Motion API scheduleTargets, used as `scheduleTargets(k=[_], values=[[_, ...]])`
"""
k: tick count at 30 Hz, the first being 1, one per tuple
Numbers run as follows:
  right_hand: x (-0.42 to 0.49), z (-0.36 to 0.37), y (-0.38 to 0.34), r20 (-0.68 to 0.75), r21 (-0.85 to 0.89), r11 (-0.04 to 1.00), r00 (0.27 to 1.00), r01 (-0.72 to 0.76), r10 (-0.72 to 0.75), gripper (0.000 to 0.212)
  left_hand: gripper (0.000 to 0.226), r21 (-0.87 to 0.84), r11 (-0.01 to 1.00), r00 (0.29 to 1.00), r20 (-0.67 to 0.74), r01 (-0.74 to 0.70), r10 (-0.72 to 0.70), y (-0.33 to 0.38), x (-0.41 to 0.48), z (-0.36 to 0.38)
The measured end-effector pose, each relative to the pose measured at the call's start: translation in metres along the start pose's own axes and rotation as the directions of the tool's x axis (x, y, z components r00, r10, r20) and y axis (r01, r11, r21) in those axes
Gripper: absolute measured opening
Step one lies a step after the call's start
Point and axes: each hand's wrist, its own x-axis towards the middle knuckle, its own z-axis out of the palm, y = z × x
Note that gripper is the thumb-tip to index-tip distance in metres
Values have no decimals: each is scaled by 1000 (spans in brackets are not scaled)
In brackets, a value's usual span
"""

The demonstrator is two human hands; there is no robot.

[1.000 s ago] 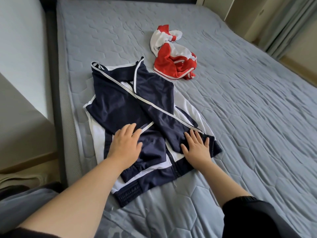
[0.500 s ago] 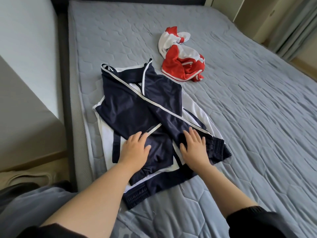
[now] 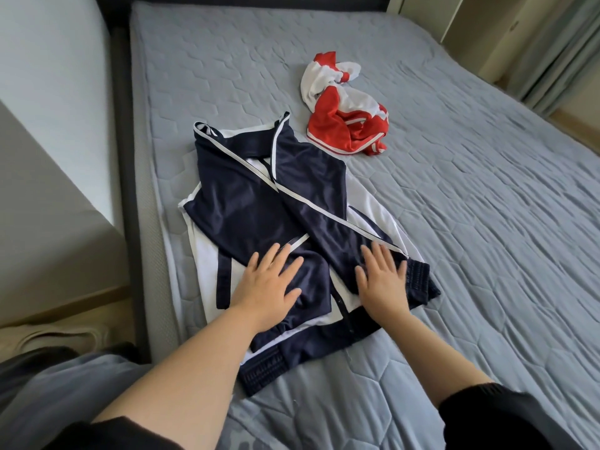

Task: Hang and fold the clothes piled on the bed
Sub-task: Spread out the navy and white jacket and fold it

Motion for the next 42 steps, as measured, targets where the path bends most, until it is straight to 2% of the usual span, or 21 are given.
scheduleTargets(k=[2, 4, 7, 11, 15, 17, 19, 23, 29, 34, 39, 42], values=[[7, -1, 8, 88, -85, 990, 989, -109, 117, 58, 66, 15, 999, 996, 77, -39, 38, 2, -2, 7], [11, 0, 9, 149, -142, 981, 977, -132, 153, 61, 68, 28, 999, 992, 122, -39, 36, 2, -4, 11], [16, 2, -5, 50, -72, 989, 990, -125, 129, 63, 71, 5, 999, 992, 116, -41, 40, 0, -4, 9], [26, 4, -44, 10, -27, 999, 999, 37, -37, 62, 69, -103, 990, 994, 62, 97, -91, -13, -1, 4], [42, 8, -79, 44, -2, 983, 982, 184, -184, 62, 63, -81, 977, 978, 78, 200, -193, -38, 1, 4], [58, 6, -95, 45, -16, 968, 967, 250, -249, 64, 64, -120, 961, 969, 22, 248, -248, -52, 7, -4], [79, 1, -113, 38, -13, 954, 954, 299, -298, 64, 65, -174, 939, 951, -32, 296, -306, -65, 18, -14], [126, -12, -150, 33, -25, 934, 934, 356, -355, 62, 68, -191, 916, 934, 8, 352, -357, -91, 44, -33], [182, -7, -197, 29, 43, 927, 927, 373, -374, 61, 64, -315, 832, 876, -4, 458, -483, -131, 70, -38], [224, 8, -220, 32, -14, 918, 917, 397, -397, 56, 66, -419, 748, 830, 25, 514, -557, -151, 85, -32], [275, 14, -240, 79, -80, 935, 937, 345, -339, 60, 64, -352, 774, 831, 19, 526, -556, -165, 95, -27], [300, 16, -252, 70, -72, 953, 954, 295, -290, 60, 61, -376, 755, 818, 13, 537, -575, -168, 102, -22]])
